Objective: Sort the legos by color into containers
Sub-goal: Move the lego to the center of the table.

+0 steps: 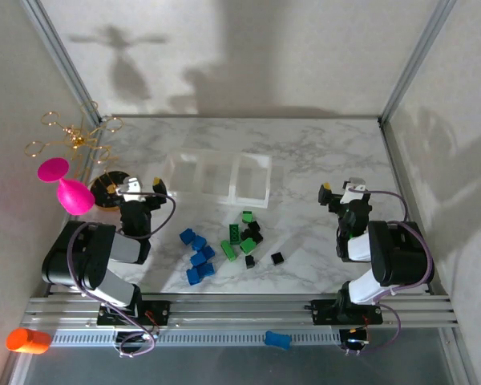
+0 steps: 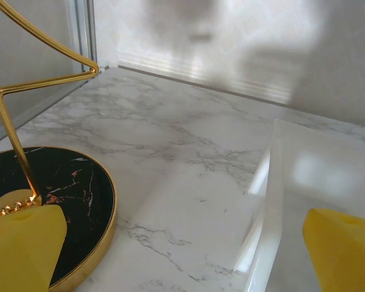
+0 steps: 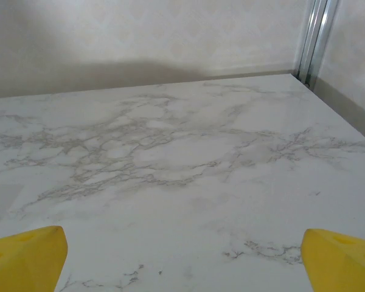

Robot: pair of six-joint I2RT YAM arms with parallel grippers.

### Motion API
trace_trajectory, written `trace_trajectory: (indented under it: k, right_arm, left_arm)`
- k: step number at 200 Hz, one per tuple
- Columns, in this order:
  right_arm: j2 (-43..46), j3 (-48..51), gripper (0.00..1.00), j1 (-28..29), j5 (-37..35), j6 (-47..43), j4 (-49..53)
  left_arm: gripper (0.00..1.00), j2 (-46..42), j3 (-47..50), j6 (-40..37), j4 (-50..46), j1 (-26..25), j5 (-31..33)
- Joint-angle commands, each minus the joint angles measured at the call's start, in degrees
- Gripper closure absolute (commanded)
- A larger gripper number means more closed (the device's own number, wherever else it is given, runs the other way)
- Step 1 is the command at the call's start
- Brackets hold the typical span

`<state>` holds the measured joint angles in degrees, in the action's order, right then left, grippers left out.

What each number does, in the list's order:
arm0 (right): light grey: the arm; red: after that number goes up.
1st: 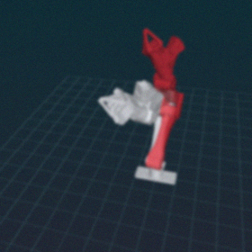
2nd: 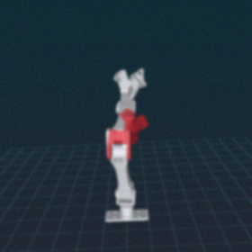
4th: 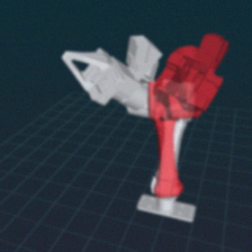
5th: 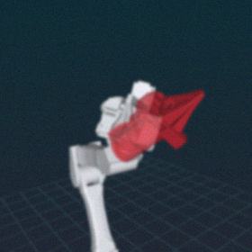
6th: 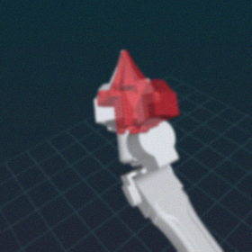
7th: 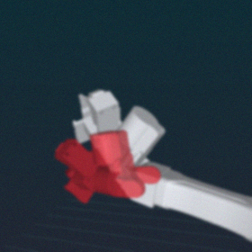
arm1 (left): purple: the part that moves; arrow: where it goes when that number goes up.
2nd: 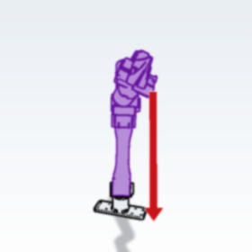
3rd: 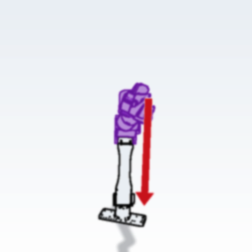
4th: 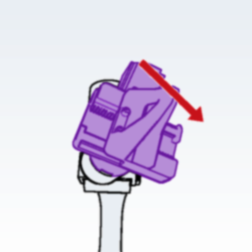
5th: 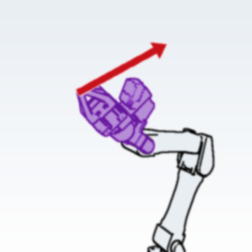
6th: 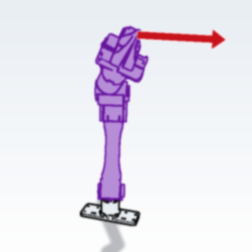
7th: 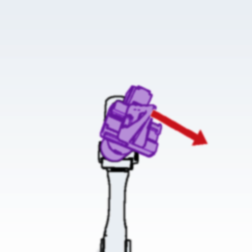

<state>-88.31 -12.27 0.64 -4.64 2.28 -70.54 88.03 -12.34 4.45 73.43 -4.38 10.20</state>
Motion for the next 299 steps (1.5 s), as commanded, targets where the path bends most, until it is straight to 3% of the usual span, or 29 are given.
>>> trace_trajectory:
  k: [1, 277, 299]
  right_arm:
    - [0.07, -0.74, 0.01, 0.21, 0.11, -0.70, -1.97]
    - [0.20, -0.70, 0.01, 0.16, 0.37, -0.70, -2.23]
    - [1.87, -1.94, 0.01, 0.21, 2.17, -1.40, 3.23]
  left_arm:
    - [0.01, 0.01, -0.87, -0.54, 0.04, 0.43, -0.97]
    - [0.01, 0.04, -0.90, -0.49, -0.07, 0.43, -1.06]
    - [0.01, 0.01, -0.85, -0.49, -0.08, 0.43, -1.06]
